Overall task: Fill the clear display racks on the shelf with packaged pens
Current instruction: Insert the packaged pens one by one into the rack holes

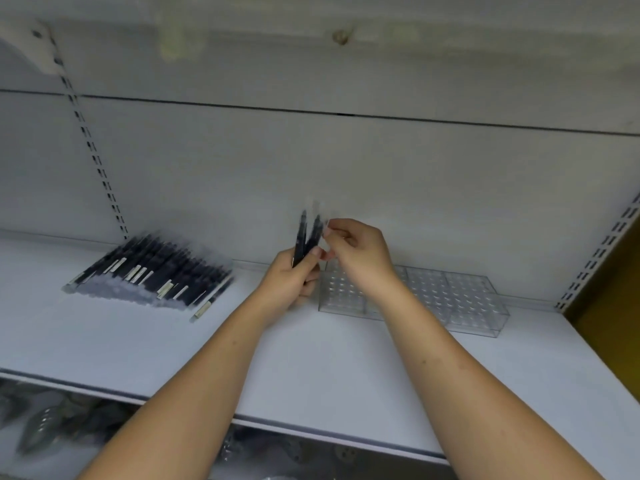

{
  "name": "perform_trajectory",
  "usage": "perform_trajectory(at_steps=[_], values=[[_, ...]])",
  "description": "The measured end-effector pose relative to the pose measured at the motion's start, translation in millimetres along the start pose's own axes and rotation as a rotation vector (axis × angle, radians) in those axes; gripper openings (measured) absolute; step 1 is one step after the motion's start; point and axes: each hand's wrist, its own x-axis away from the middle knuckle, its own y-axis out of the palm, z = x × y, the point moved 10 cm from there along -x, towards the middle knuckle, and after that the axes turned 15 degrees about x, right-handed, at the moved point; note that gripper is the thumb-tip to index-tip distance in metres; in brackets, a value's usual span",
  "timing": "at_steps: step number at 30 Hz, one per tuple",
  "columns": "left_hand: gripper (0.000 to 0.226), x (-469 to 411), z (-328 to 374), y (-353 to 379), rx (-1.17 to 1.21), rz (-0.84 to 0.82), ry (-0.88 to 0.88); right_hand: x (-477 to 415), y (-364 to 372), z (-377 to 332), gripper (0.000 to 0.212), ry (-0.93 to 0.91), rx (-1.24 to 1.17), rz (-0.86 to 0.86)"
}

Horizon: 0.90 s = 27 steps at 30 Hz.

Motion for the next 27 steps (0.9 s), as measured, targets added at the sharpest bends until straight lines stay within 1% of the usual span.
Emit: perform_trajectory(at_steps=[2, 4, 5, 7, 9, 12, 14, 16, 19, 27], values=[[0.033, 0, 0, 4, 0.027, -0.047, 0.004, 0, 5, 5, 0.008, -0.005, -0.058, -0.017], [0.046, 1, 0, 8, 0.044, -0.091, 0.006, 0, 7, 9, 0.006, -0.021, -0.055, -0.021], [0.049, 1, 0, 10, 0.043, -0.111, 0.009, -1, 6, 11, 0.008, -0.032, -0.044, -0.012], [0.045, 1, -1, 11, 0.048, -0.127, 0.017, -1, 3, 10, 0.011, -0.055, -0.026, 0.018], [0.030, -1, -2, 6, 0.062, -0.096, 0.033, -1, -2, 7, 0.014, -0.070, -0.041, 0.064], [0.024, -4, -6, -10, 0.031, -0.011, 0.057, -3, -28, 9, 0.015, -0.075, -0.070, 0.253], [0.019, -4, -9, -17, 0.057, 0.011, 0.076, -4, -52, 12, 0.014, -0.092, -0.149, 0.396], [0.018, -5, -11, -25, 0.092, 0.045, 0.082, -5, -67, 11, 0.013, -0.135, -0.131, 0.488], [0.016, -6, -16, -35, 0.106, 0.092, 0.068, -9, -64, 13, 0.009, -0.166, -0.007, 0.473], [0.022, -7, -35, -37, 0.173, 0.088, 0.003, -13, -33, 23, 0.002, -0.211, 0.196, 0.326]])
